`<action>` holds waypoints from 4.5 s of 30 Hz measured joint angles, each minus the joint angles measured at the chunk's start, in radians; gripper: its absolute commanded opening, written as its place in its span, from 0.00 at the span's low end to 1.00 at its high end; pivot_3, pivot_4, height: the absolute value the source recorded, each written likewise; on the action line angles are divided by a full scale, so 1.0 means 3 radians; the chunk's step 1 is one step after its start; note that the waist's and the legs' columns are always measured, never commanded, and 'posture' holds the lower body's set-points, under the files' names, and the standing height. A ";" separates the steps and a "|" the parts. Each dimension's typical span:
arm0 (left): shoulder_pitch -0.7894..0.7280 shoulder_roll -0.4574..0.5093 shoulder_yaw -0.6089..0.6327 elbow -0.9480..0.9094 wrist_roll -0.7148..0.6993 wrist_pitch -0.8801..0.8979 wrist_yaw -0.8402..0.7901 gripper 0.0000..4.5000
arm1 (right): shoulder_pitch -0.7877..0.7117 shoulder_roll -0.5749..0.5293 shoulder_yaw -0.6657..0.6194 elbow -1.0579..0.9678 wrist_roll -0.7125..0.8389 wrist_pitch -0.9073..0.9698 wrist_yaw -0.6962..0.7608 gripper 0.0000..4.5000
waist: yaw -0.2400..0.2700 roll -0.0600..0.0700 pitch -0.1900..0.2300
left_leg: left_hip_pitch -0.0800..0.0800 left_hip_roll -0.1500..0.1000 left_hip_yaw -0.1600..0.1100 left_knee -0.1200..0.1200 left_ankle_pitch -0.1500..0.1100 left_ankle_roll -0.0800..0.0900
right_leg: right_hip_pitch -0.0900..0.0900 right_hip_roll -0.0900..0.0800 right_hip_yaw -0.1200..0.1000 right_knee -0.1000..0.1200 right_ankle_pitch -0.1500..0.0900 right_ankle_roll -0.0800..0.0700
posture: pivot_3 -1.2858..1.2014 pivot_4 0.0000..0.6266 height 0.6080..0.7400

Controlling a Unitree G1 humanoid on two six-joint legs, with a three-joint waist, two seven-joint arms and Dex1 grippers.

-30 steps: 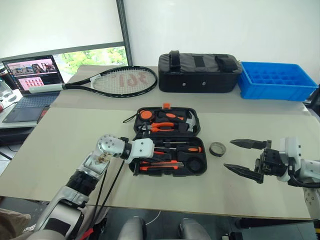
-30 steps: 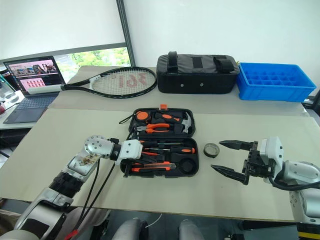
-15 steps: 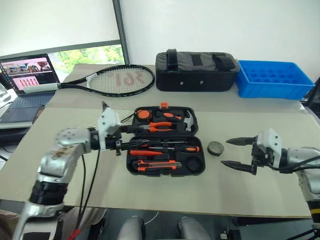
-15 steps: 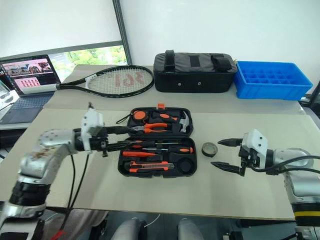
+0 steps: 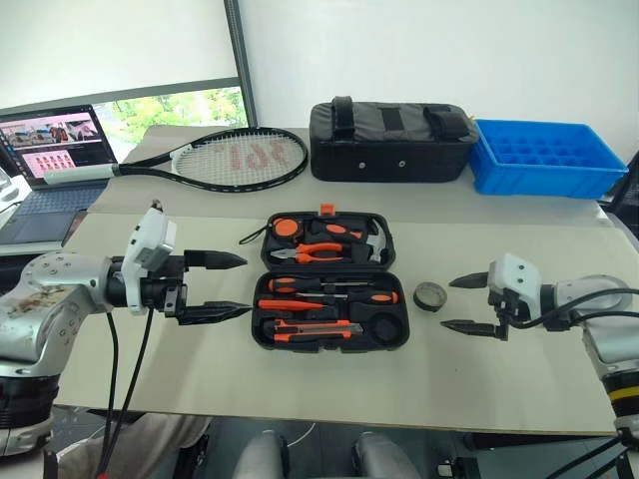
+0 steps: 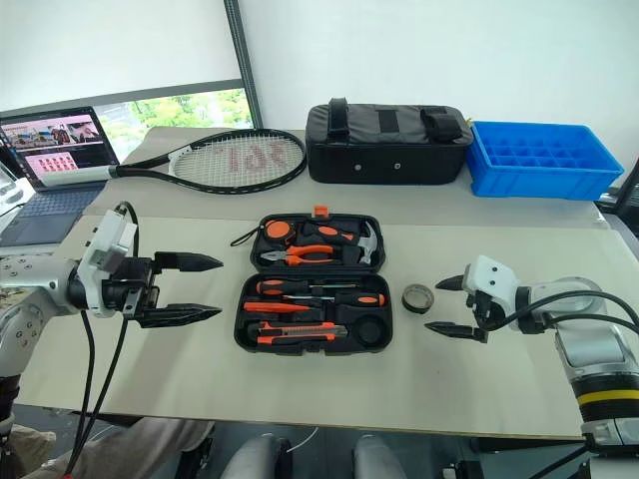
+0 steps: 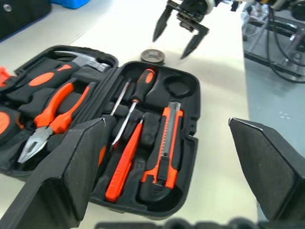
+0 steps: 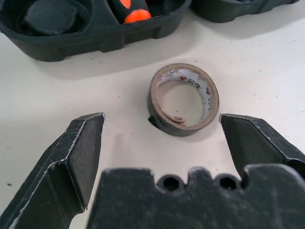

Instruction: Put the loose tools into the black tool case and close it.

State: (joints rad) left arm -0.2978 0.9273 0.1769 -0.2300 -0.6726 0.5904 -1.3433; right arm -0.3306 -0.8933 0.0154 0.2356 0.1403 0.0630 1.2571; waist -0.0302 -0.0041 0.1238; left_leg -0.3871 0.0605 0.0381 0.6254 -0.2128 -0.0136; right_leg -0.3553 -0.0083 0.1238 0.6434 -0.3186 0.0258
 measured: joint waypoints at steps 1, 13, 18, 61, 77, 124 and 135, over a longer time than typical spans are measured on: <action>0.0000 0.0010 0.0000 0.0000 0.0000 -0.0002 -0.0016 0.99 | -0.0023 0.0000 0.0028 0.0024 -0.0012 0.0000 0.0000 1.00 | -0.0001 0.0000 0.0000 | 0.0000 0.0000 0.0000 0.0000 0.0000 0.0000 | 0.0000 0.0000 0.0000 0.0001 0.0000 -0.0001 | 0.52 0.24 0.76; -0.0038 0.0021 -0.0061 0.0010 0.0012 -0.0053 -0.0082 0.99 | -0.0109 0.0082 0.0158 -0.0015 -0.0032 0.0012 0.0026 1.00 | -0.0036 0.0000 0.0000 | 0.0001 0.0002 0.0000 0.0000 0.0000 0.0000 | -0.0001 0.0002 0.0001 0.0004 0.0000 -0.0001 | 0.52 0.24 0.76; -0.0058 0.0024 -0.0087 0.0011 0.0014 -0.0064 -0.0083 1.00 | -0.0252 0.0143 0.0369 -0.0019 -0.0144 0.0033 0.0022 0.76 | -0.0041 -0.0001 0.0001 | 0.0001 0.0001 0.0000 0.0001 0.0000 0.0000 | -0.0002 0.0002 0.0000 0.0006 0.0000 -0.0001 | 0.52 0.24 0.76; -0.0036 0.0029 -0.0164 0.0022 0.0067 -0.0162 -0.0076 1.00 | -0.0154 0.0148 0.0830 -0.1832 0.0243 0.1138 0.0019 0.84 | -0.0040 -0.0007 0.0004 | -0.0005 0.0005 0.0000 -0.0001 0.0000 0.0000 | -0.0014 0.0003 -0.0002 0.0009 -0.0002 -0.0002 | 0.52 0.24 0.76; -0.0704 -0.0783 -0.0316 0.1532 0.0521 -0.0170 0.0652 1.00 | -0.1454 0.1054 0.0013 0.0428 0.0592 0.2222 -0.1069 0.99 | -0.0031 -0.0010 0.0003 | -0.0011 0.0002 0.0000 -0.0002 0.0000 0.0001 | -0.0023 0.0003 -0.0004 0.0014 0.0011 -0.0023 | 0.52 0.24 0.76; -0.2273 -0.1361 -0.0081 0.4432 0.1198 0.0066 0.0695 0.00 | -0.2228 0.1487 -0.0432 0.2229 0.0497 0.2149 -0.1390 0.00 | -0.0037 -0.0003 0.0000 | -0.0044 -0.0004 -0.0011 -0.0002 0.0001 0.0001 | -0.0053 0.0001 -0.0016 0.0046 0.0012 -0.0022 | 0.52 0.24 0.76; -0.2623 -0.1616 0.0052 0.4549 0.1276 -0.0959 0.0967 0.00 | -0.1864 0.1410 -0.0723 0.1726 0.0539 0.1395 -0.1308 0.00 | -0.0037 -0.0002 0.0001 | -0.0059 -0.0005 -0.0017 -0.0007 0.0001 -0.0001 | -0.0063 0.0001 -0.0018 0.0044 0.0013 -0.0020 | 0.52 0.24 0.76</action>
State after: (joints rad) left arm -1.0845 0.4424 0.1924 1.1346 -0.2897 0.3028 -1.0530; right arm -0.8897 -0.4703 -0.2015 0.7534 0.3019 0.4816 0.8646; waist -0.0414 -0.0048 0.1241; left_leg -0.4048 0.0590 0.0330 0.6235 -0.2123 -0.0138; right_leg -0.3743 -0.0079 0.1184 0.6565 -0.3147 0.0198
